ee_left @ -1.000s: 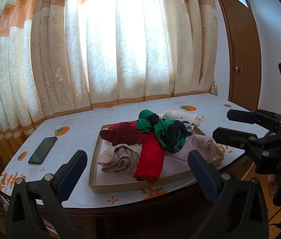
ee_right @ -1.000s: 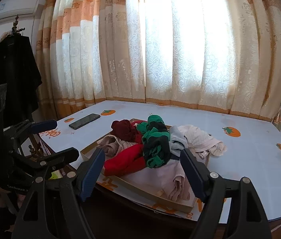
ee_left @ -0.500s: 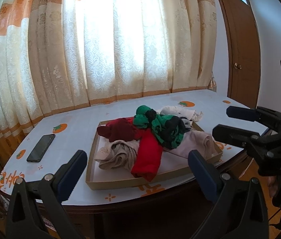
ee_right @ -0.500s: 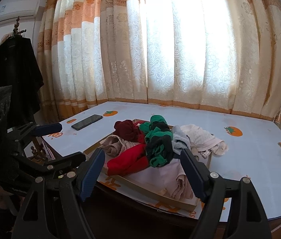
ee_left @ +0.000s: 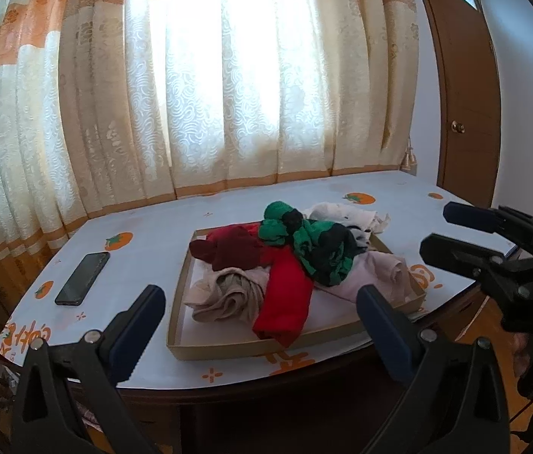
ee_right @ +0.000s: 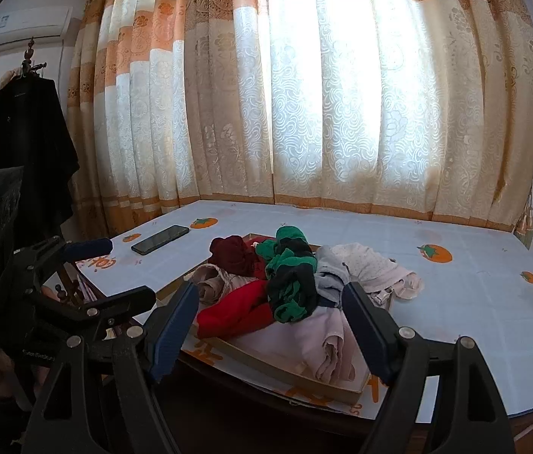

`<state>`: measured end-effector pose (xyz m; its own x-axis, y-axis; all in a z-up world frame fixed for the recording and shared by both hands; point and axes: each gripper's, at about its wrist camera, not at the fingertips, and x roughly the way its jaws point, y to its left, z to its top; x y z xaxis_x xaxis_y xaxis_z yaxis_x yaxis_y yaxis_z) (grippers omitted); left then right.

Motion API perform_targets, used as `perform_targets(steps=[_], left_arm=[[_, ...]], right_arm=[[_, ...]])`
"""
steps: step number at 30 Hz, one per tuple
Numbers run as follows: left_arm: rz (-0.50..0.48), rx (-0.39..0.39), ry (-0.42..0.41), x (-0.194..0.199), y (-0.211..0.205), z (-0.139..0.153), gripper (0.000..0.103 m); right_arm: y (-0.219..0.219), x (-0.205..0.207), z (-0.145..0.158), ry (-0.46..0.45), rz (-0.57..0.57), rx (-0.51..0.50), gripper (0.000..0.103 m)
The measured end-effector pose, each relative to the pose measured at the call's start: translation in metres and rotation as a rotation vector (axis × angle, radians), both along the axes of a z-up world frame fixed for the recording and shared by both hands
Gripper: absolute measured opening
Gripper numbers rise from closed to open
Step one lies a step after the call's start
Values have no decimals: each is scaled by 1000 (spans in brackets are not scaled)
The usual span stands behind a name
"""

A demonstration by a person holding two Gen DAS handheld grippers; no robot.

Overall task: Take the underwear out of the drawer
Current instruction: 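Open both tools to drop the dark red sock and green underwear into the tray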

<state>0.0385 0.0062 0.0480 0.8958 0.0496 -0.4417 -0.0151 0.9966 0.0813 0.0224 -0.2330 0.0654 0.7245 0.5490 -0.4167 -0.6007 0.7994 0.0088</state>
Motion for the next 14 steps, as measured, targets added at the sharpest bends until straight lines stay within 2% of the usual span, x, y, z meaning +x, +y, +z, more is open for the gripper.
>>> perform_targets(steps=[14], left_arm=[[6,26,-9,-1,-1,-5,103]], right_arm=[[4,-4,-9,14,15,-13,80]])
